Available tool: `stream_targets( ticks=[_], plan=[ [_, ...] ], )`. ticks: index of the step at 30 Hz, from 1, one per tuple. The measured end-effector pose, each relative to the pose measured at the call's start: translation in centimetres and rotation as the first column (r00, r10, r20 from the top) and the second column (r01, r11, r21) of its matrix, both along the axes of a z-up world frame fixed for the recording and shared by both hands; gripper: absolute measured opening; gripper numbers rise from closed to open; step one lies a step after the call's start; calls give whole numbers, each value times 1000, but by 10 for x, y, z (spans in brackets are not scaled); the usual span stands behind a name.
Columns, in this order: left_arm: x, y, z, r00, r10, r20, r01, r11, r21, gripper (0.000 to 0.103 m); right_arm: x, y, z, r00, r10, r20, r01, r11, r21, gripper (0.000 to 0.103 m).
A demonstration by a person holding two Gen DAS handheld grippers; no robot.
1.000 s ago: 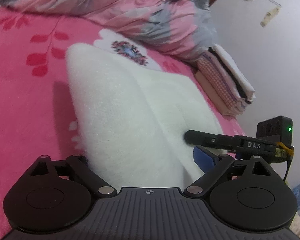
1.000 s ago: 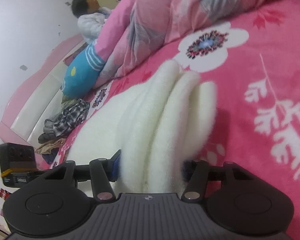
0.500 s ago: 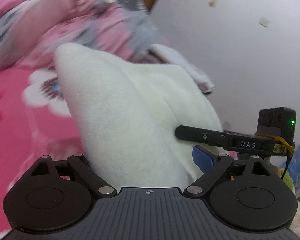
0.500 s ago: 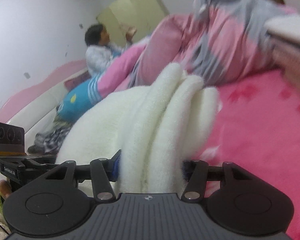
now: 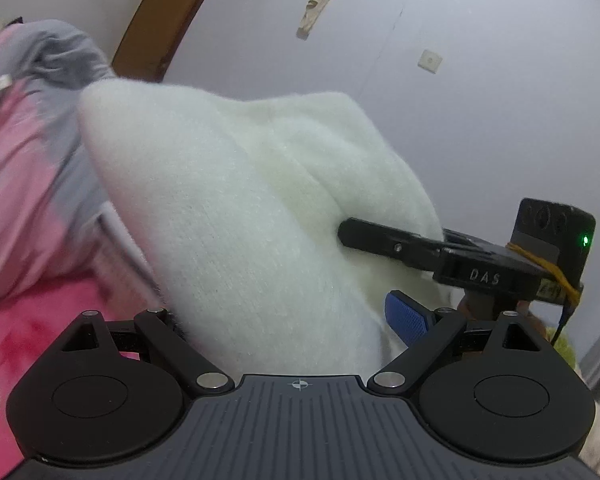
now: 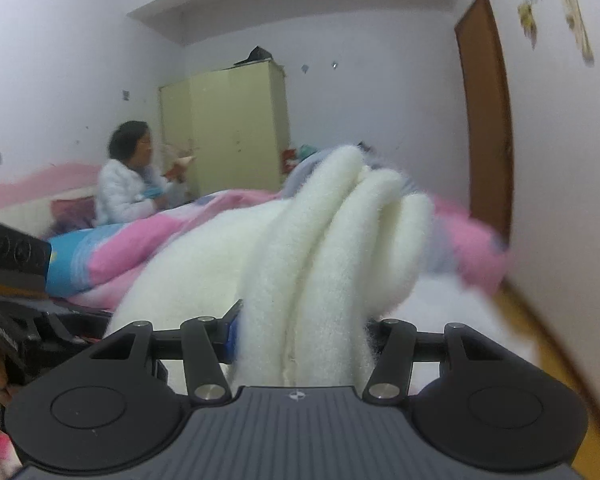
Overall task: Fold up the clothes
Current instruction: 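Lift the gripped cream sweatshirt upward with both grippers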
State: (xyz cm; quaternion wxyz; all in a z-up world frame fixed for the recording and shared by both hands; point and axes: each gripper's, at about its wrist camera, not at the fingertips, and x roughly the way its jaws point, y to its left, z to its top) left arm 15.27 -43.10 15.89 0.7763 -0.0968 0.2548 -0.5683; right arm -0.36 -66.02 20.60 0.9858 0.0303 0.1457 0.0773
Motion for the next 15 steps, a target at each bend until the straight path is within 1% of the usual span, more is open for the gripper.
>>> stream_targets(
  ticks=[3,8,11,14,15],
  plan=[
    [31,-42,2,1000,4,-20,-4,1000,-3,92,34,-41,5,1000,-7,-2,7,1000,-28,56],
    [76,-93,-10,999,22,-38,-21,1000,23,92,97,-100,-8,999,8,-37,-9,1000,-17,56],
    [96,-114,-22,998,24,-62,-22,999,44,92,129,-120,-23,997,23,-76,-23,1000,-7,56],
    [113,-125,-38,995,20,-100,-15,999,49,92,154,-134,-39,993,48,-112,-49,999,-12,56],
    [112,-125,-42,994,16,-112,-10,999,52,92,160,-139,-44,991,56,-124,-57,998,-12,56]
  ],
)
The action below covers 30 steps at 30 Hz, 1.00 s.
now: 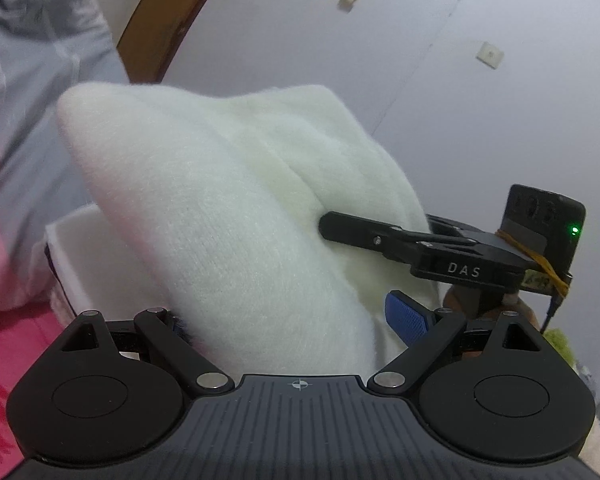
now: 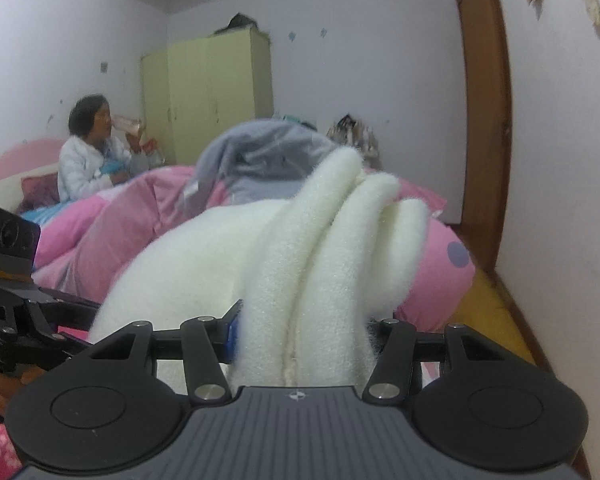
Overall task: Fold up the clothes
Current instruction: 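Lift the gripped cream sweatshirt upward with both grippers, then carry the sweatshirt onto the folded clothes stack and open both grippers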
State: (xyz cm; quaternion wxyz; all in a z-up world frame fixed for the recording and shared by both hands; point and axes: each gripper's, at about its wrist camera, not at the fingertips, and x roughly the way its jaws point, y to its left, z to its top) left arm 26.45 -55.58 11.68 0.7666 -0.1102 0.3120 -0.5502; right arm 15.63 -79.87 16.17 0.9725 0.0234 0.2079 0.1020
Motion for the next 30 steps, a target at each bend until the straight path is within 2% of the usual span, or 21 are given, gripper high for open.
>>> stream_targets(
  ticks=[5,8,10,12,14,15,17,19,22,23,24,26,29,30],
  plan=[
    [15,-7,-30,998,9,-65,-7,1000,31,92,30,-12,-29,995,65,-70,-66,998,-7,56],
    [23,-10,-50,996,26,-86,-22,999,48,92,56,-22,-59,990,84,-113,-82,996,23,62],
    [26,-7,-59,997,26,-68,-23,998,51,93,73,-39,-87,988,54,-145,-40,995,95,70],
    [30,-1,-61,997,14,-75,-10,999,49,94,80,-57,-103,988,27,-154,6,979,206,79],
    [32,7,-55,993,3,-115,1,999,35,95,75,-68,-107,991,7,-133,31,960,277,83],
    [33,18,-52,991,10,-130,-8,1000,14,95,69,-71,-107,992,-13,-122,47,959,280,88],
    [38,38,-46,987,23,-156,-29,999,-30,97,51,-76,-100,992,-103,-66,117,960,256,93],
    [41,69,-38,986,67,-152,-82,992,-98,98,28,-87,-88,983,-186,3,178,945,273,93],
    [45,91,-19,983,161,-84,-170,977,-125,98,-12,-95,-73,942,-309,129,253,910,328,93],
    [46,92,-14,981,187,-50,-191,975,-114,98,-25,-91,-68,925,-340,171,274,907,321,89],
    [44,85,-9,980,199,13,-197,975,-99,96,-32,-85,-65,913,-355,200,286,907,308,78],
    [40,72,1,966,218,141,-210,975,-69,95,-38,-71,-60,910,-353,219,287,915,282,60],
    [35,29,-2,929,182,321,-199,980,22,88,-21,-41,-58,938,-282,202,243,950,197,40],
    [36,14,-6,915,170,366,-202,978,51,86,-9,-33,-61,950,-259,175,232,959,164,38]
  ],
)
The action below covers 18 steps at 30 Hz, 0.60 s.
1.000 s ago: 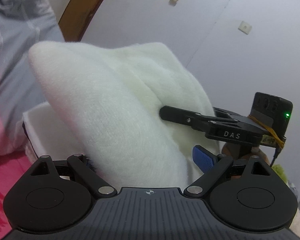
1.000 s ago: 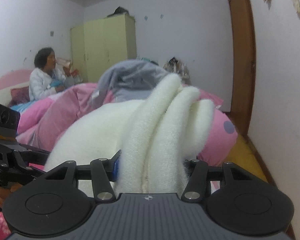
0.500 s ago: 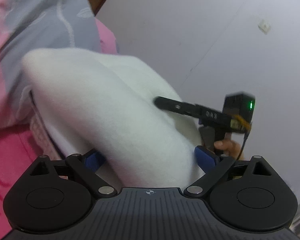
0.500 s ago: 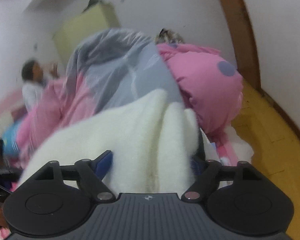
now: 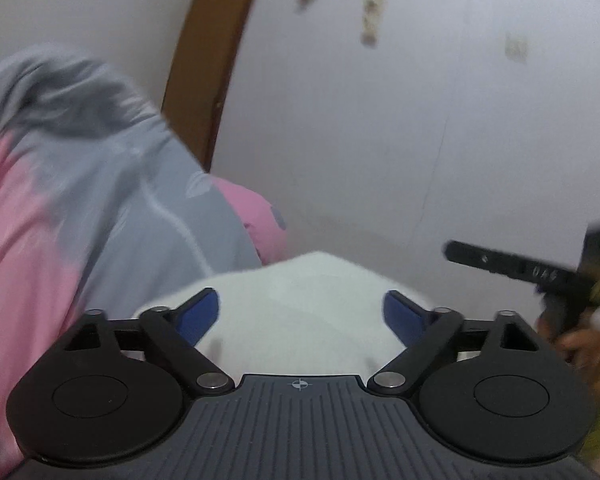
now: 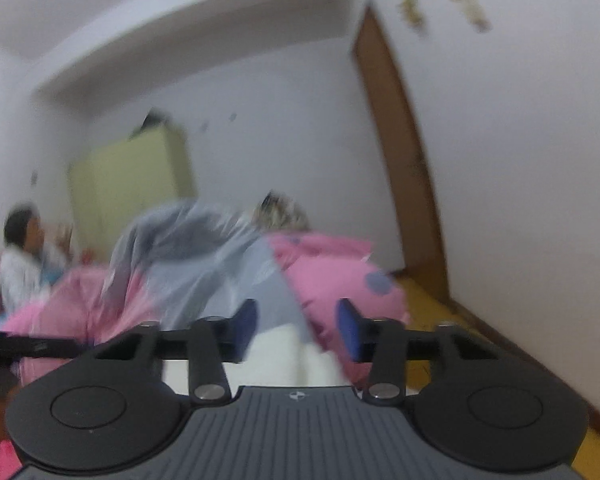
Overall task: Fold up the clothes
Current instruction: 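Carry the sweatshirt onto the folded clothes stack and open both grippers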
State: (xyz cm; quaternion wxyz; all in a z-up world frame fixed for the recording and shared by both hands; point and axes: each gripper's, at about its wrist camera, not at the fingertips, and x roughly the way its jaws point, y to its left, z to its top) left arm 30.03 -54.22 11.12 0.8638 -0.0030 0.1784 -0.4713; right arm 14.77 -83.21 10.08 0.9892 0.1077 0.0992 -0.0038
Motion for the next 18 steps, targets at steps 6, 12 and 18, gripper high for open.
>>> stream_targets(
  ticks=[6,12,18],
  plan=[
    [47,-43,-45,995,77,-67,-68,990,128,86,83,5,-49,958,-69,-277,60,997,-40,34],
    [46,-38,-46,993,70,-93,-60,992,113,90,32,-34,-41,993,-93,-78,111,954,277,35],
    [50,-40,-46,991,76,-113,-66,994,89,90,10,-56,-68,853,-382,-356,429,902,59,31]
  ],
)
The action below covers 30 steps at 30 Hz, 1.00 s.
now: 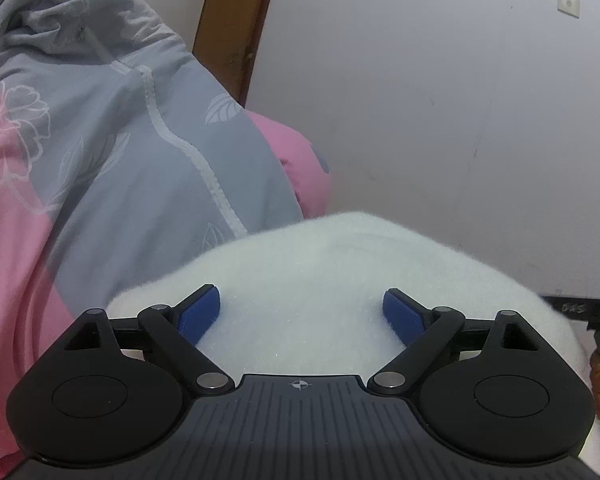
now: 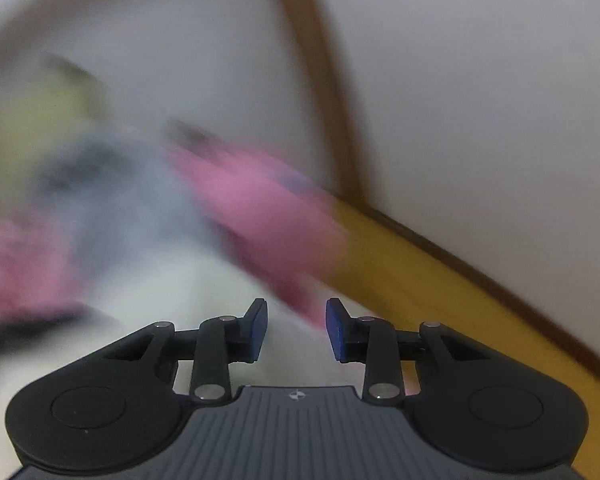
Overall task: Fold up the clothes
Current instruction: 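Carry the sweatshirt onto the folded clothes stack and open both grippers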
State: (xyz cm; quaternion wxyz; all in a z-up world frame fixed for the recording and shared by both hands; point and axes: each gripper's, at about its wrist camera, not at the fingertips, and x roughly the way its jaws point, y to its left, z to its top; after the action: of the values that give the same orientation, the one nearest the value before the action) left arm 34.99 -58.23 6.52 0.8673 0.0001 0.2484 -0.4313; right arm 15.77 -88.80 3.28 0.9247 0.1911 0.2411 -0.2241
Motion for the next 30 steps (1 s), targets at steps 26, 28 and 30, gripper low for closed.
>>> stream_targets(
  ticks=[26,28,30],
  plan=[
    [-32,47,38,994,111,9,-112,991,69,95,-113,217,47,881,457,119,-369,824,-430,56],
    [-44,68,43,995,101,17,-102,992,74,95,-105,266,36,858,510,-51,-439,678,-590,58],
    [-57,87,48,995,93,41,-97,991,93,95,-95,282,20,866,466,-183,-462,605,-648,58]
  ],
)
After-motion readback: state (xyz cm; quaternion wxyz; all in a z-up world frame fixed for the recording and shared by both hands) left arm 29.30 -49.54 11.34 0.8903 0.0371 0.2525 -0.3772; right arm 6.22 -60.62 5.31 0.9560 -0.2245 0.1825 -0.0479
